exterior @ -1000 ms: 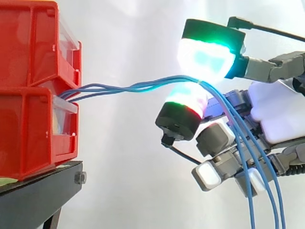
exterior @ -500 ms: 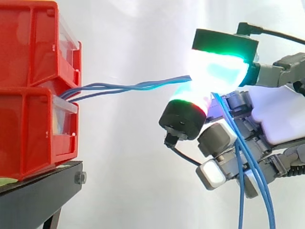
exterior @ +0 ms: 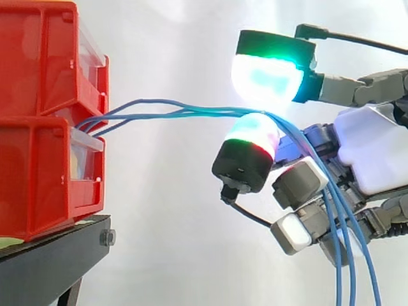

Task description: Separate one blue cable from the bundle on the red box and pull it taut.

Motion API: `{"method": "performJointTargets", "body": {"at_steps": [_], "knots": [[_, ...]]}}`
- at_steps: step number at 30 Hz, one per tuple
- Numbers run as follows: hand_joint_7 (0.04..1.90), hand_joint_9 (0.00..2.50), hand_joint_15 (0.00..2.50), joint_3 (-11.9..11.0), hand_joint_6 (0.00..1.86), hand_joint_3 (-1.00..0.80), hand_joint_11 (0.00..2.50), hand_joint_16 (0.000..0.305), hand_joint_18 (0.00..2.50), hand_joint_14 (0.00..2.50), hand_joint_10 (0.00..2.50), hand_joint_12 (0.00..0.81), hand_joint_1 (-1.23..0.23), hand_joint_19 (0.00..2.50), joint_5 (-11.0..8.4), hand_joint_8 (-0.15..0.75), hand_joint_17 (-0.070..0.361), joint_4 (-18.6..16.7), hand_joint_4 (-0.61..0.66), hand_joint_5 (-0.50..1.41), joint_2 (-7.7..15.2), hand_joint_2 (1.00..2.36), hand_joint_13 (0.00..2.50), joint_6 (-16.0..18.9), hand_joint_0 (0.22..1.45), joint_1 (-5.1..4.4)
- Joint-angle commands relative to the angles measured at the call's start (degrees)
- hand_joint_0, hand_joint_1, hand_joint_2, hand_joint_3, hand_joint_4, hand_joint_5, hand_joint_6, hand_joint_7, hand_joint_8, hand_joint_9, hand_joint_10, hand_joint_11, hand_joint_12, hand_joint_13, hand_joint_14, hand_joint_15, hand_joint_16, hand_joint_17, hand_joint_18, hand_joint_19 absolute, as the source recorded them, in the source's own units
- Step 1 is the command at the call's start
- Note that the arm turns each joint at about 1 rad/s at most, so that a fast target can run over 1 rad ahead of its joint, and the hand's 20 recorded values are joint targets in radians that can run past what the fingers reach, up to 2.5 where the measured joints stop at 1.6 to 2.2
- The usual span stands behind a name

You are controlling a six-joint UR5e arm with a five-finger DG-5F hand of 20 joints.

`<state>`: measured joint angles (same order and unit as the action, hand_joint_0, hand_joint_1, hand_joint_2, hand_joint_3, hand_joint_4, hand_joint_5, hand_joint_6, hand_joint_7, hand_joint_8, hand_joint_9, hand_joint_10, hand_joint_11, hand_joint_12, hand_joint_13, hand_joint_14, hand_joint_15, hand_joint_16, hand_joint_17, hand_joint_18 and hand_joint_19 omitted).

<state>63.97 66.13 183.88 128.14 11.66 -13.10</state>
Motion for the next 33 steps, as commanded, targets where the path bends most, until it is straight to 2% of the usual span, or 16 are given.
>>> {"method": "performJointTargets", "body": {"at_steps": [1, 4, 5, 7, 9, 13, 14, 17, 20, 23, 25, 26, 28, 30, 31, 33], "knots": [[1.19, 1.1, 0.64, 0.01, 0.79, -0.5, 1.0, 0.056, 0.96, 0.02, 0.02, 0.428, -0.53, 0.77, 0.05, 0.368, 0.125, 0.16, 0.07, -0.14, 0.0, 1.0, 0.97, 0.03, 0.47, 0.01], [1.2, 1.09, 0.64, 0.01, 0.78, -0.5, 1.0, 0.054, 0.95, 0.02, 0.02, 0.419, -0.55, 0.79, 0.05, 0.363, 0.121, 0.16, 0.07, -0.14, 0.0, 1.0, 0.96, 0.03, 0.49, 0.01], [1.21, 1.09, 0.65, 0.01, 0.78, -0.5, 1.01, 0.051, 0.92, 0.02, 0.02, 0.406, -0.57, 0.8, 0.05, 0.346, 0.115, 0.16, 0.05, -0.14, 0.0, 1.0, 0.95, 0.03, 0.53, 0.01], [1.22, 1.08, 0.65, 0.01, 0.78, -0.41, 1.01, 0.049, 0.9, 0.02, 0.02, 0.394, -0.59, 0.81, 0.05, 0.334, 0.11, 0.16, 0.04, -0.14, 0.0, 1.01, 0.94, 0.03, 0.57, 0.01], [1.16, 1.11, 0.64, 0.01, 0.79, -0.28, 0.99, 0.057, 0.98, 0.02, 0.02, 0.43, -0.62, 0.76, 0.05, 0.373, 0.128, 0.16, 0.05, -0.13, 0.0, 1.01, 0.98, 0.03, 0.59, 0.01], [1.11, 1.11, 0.62, 0.01, 0.79, -0.18, 0.99, 0.061, 1.02, 0.01, 0.02, 0.452, -0.66, 0.72, 0.4, 0.393, 0.138, 0.16, 0.06, -0.13, 0.0, 1.0, 1.0, 0.29, 0.6, 0.01], [1.11, 1.1, 0.62, 0.01, 0.79, -0.15, 1.0, 0.061, 1.02, 0.02, 0.02, 0.452, -0.71, 0.72, 0.4, 0.395, 0.138, 0.16, 0.08, -0.14, 0.0, 1.0, 1.0, 0.38, 0.6, 0.01], [1.14, 1.07, 0.64, 0.01, 0.83, -0.12, 1.08, 0.057, 0.98, 0.02, 0.02, 0.426, -0.78, 0.74, 0.49, 0.371, 0.129, 0.16, 0.07, -0.16, 0.0, 1.01, 0.95, 0.64, 0.62, 0.01], [1.12, 1.0, 0.65, 0.01, 0.85, -0.16, 1.12, 0.049, 0.88, 0.02, 0.02, 0.387, -0.84, 0.74, 0.49, 0.322, 0.11, 0.16, -0.02, -0.17, 0.0, 1.02, 0.88, 0.64, 0.64, 0.01], [1.11, 0.94, 0.64, -0.08, 0.88, -0.28, 1.1, 0.046, 0.84, 0.02, 0.02, 0.367, -0.92, 0.71, 0.49, 0.296, 0.103, 0.16, -0.1, -0.18, 0.0, 1.01, 0.84, 0.99, 0.71, 0.01], [1.16, 0.93, 0.62, 0.01, 0.89, -0.38, 1.1, 0.045, 0.84, 0.02, 0.02, 0.36, -0.94, 0.69, 0.49, 0.295, 0.102, 0.16, -0.08, -0.19, 0.0, 1.01, 0.84, 1.17, 0.75, 0.01], [1.12, 0.93, 0.61, -0.08, 0.89, -0.46, 1.1, 0.045, 0.84, 0.02, 0.02, 0.359, -0.94, 0.69, 0.49, 0.292, 0.101, 0.16, -0.07, -0.19, 0.0, 1.0, 0.84, 1.17, 0.76, 0.01], [1.12, 0.94, 0.63, -0.08, 0.88, -0.5, 1.1, 0.045, 0.85, 0.02, 0.02, 0.356, -0.93, 0.69, 0.58, 0.29, 0.1, 0.16, -0.04, -0.18, 0.0, 1.0, 0.84, 1.26, 0.72, 0.01], [1.15, 0.99, 0.64, -0.08, 0.87, -0.5, 1.11, 0.046, 0.85, 0.02, 0.02, 0.378, -0.78, 0.74, 0.58, 0.32, 0.104, 0.16, 0.02, -0.16, 0.0, 1.0, 0.87, 1.26, 0.55, 0.01], [1.15, 1.0, 0.64, -0.08, 0.87, -0.5, 1.1, 0.047, 0.86, 0.02, 0.02, 0.379, -0.77, 0.74, 0.58, 0.325, 0.105, 0.16, 0.02, -0.16, 0.0, 1.0, 0.87, 1.26, 0.54, 0.01], [1.15, 1.02, 0.64, 0.01, 0.85, -0.5, 1.08, 0.052, 0.89, 0.02, 0.02, 0.405, -0.6, 0.74, 0.58, 0.346, 0.116, 0.16, 0.05, -0.15, 0.0, 1.0, 0.9, 1.26, 0.49, 0.01]]}}
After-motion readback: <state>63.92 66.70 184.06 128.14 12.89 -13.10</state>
